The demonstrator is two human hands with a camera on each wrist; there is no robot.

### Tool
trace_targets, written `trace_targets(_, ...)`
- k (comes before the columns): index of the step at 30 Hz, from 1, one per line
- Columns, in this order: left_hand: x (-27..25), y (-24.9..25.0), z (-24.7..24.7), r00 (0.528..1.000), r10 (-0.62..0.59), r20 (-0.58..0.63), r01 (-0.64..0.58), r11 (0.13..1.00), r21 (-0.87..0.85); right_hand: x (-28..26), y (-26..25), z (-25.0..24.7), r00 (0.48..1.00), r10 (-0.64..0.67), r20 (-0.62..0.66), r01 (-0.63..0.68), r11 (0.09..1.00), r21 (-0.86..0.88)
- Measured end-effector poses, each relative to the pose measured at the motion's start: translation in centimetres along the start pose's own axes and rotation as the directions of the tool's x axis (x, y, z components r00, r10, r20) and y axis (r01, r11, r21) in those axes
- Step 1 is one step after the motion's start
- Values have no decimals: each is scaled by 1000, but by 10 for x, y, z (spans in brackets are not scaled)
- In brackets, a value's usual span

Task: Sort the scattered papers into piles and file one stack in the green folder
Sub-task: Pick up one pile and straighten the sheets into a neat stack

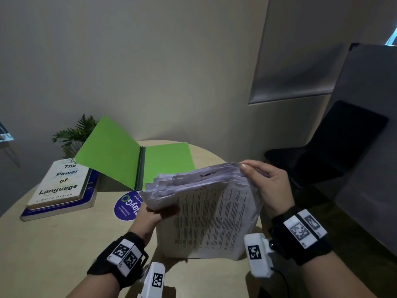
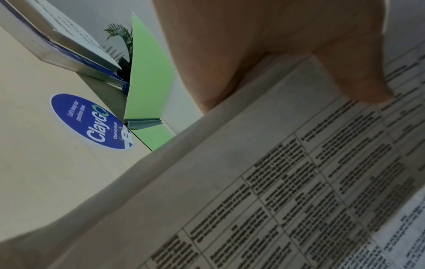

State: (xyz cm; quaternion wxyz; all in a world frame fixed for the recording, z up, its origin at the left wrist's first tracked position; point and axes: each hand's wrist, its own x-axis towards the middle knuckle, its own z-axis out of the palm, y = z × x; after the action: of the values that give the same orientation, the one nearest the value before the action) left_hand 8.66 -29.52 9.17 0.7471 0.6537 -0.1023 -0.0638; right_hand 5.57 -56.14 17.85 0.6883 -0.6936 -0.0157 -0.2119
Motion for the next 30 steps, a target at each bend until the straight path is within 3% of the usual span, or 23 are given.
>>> trace_targets(5, 1, 2, 1, 1000, 26, 4, -26, 999, -28, 0, 5, -7, 992, -13, -127, 18, 999, 36)
trace_targets(8, 2, 1, 0, 1000, 22, 2, -21, 999, -25, -5, 10, -10, 988, 36, -149, -14, 989, 148)
trace_targets(13, 4, -1, 0, 1000, 1, -20, -2, 999, -48, -13, 21, -8, 993, 100, -56, -84, 967, 240)
trace_targets(16, 3, 0, 1, 1000, -7, -23, 6, 998, -63, -14, 27, -15, 992, 79, 101, -99, 973, 208)
trace_targets(19, 5, -3, 2, 998, -49, -30, 46, 996, -79, -23, 46, -15, 928, 267, 258, -279, 960, 7)
trace_targets(22, 9, -3, 6, 992, -98, -73, 91, 991, -96, -31, 59, -4, 896, 414, 160, -422, 907, 16)
trace_targets(24, 12, 0, 8, 990, -78, -117, 64, 990, -124, -30, 51, 1, 929, 361, 80, -369, 919, 138)
trace_targets(27, 10, 8, 9, 993, -16, -119, -2, 989, -150, -25, 36, -1, 970, 240, 43, -244, 961, 132)
trace_targets(30, 3, 14, 12, 991, 66, -120, -77, 993, -94, -29, 36, -5, 979, 199, 42, -203, 961, 186)
